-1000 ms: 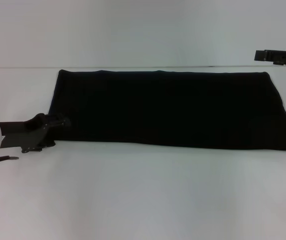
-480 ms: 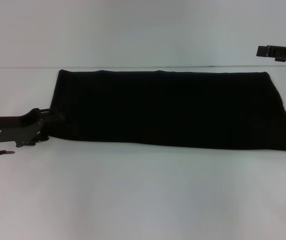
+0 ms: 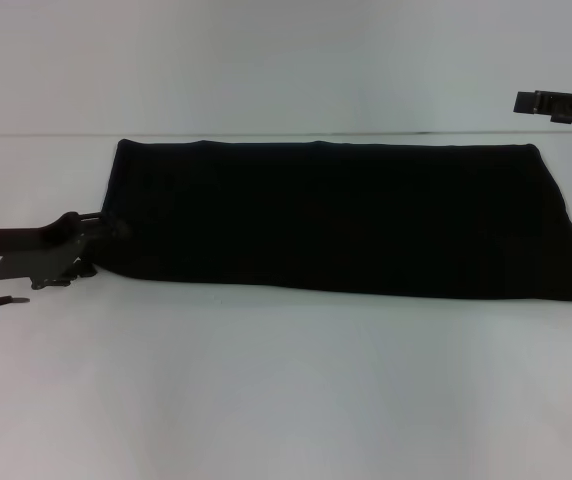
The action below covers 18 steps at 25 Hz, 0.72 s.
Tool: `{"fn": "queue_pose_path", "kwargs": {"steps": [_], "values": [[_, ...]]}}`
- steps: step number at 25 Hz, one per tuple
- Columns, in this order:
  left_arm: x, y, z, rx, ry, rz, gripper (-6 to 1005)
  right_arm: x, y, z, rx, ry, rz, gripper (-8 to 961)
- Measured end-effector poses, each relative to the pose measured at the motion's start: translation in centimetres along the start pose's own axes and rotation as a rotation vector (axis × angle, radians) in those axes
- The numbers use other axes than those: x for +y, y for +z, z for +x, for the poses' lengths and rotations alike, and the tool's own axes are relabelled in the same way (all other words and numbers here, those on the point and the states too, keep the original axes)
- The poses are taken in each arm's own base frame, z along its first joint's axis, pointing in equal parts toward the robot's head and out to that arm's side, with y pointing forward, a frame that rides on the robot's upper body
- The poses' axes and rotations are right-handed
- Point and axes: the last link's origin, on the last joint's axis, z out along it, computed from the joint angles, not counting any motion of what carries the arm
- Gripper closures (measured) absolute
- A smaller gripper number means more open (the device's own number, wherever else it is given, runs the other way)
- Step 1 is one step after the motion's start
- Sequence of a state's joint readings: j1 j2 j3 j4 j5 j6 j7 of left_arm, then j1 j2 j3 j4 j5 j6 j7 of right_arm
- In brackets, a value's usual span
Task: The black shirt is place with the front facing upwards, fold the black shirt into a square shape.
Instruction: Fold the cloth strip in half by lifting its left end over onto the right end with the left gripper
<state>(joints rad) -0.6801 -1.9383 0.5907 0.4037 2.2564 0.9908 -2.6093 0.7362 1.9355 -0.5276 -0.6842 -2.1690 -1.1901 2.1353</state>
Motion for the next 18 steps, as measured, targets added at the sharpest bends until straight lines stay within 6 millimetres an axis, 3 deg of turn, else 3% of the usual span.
{"fn": "queue_pose_path", "kwargs": {"steps": [18], "values": [[1.0, 0.3, 0.6, 0.026, 0.132, -0.009, 251, 0.0, 0.0, 0.0, -0.004, 0.006, 0.001, 127]]}}
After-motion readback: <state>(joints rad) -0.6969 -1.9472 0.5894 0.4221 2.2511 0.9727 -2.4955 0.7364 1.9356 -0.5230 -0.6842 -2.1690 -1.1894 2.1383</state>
